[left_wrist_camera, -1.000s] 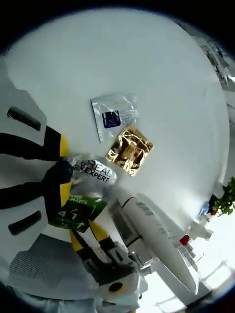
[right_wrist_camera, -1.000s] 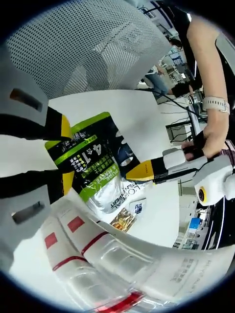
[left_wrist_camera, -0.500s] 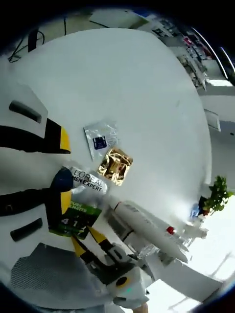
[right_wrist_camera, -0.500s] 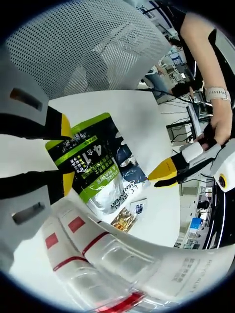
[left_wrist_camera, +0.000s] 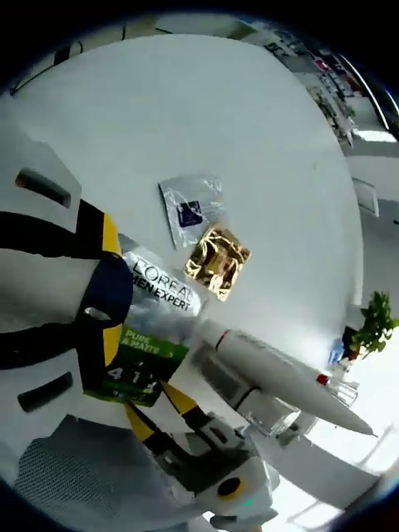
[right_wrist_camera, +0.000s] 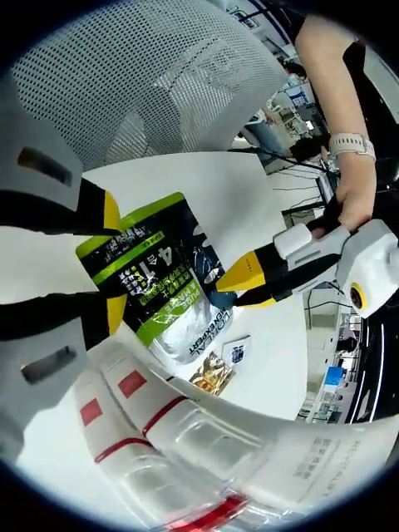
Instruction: Arrange the skincare products in the storage area until every visible bottle or jar stands upright without overlapping.
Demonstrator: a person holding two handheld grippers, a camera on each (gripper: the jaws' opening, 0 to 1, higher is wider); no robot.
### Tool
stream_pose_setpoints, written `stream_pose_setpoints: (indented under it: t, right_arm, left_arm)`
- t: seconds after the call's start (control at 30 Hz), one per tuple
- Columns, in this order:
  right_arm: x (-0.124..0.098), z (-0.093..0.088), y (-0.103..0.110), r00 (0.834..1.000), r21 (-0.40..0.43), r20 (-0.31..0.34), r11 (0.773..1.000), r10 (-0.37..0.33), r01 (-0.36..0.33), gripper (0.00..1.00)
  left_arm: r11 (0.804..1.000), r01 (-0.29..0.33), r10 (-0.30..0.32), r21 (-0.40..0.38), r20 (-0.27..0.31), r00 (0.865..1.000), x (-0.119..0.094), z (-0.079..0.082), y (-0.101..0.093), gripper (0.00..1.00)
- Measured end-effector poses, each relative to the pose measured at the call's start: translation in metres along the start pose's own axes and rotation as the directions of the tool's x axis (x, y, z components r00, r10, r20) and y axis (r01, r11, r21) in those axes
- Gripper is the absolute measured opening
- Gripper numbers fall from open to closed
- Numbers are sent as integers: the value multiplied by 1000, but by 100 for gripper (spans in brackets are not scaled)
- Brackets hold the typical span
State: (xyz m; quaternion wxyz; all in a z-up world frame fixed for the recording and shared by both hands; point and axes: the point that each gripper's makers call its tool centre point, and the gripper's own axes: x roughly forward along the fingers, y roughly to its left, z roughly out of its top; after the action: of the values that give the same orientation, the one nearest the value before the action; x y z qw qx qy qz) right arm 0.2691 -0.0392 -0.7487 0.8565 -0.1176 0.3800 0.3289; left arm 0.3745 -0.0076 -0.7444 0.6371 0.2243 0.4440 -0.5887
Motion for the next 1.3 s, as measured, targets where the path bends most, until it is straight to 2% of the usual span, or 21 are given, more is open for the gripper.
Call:
stream_pose_setpoints:
  t: [0.13,0.2,0.37,0.53,0.63,0.97,1.3]
  right_arm:
    - [0,0,3,1000,24,1,1000,7,-7,29]
    - [0,0,2,1000,1,0,1000,-7,7,28]
    - [0,1,-6,1000,32,9,999,-22,22,24]
    - [1,2,-16,999,30,3,998,-47,47,24]
    - [2,3,-18,998,53,13,997,-53,53,25]
    - [5,6,-16,998,40,11,997,-60,60,29]
    - [7,8,-19,994,57,18,992,-111,109,29]
  left_arm:
    - [1000,-4,4,-13,6,1000,1,2,3,23]
    - [1000,1,0,-21,13,1000,1,4,5,23]
    - [1000,5,-5,-27,19,1000,3,8,8,23]
    - [1000,-1,1,-26,27,1000,5,13,13,23]
    - [999,-6,7,-33,37,999,5,15,18,23]
    - [999,-15,17,-38,65,998,11,28,32,24]
    - [1000,-13,14,-15,90,996,14,41,29,26]
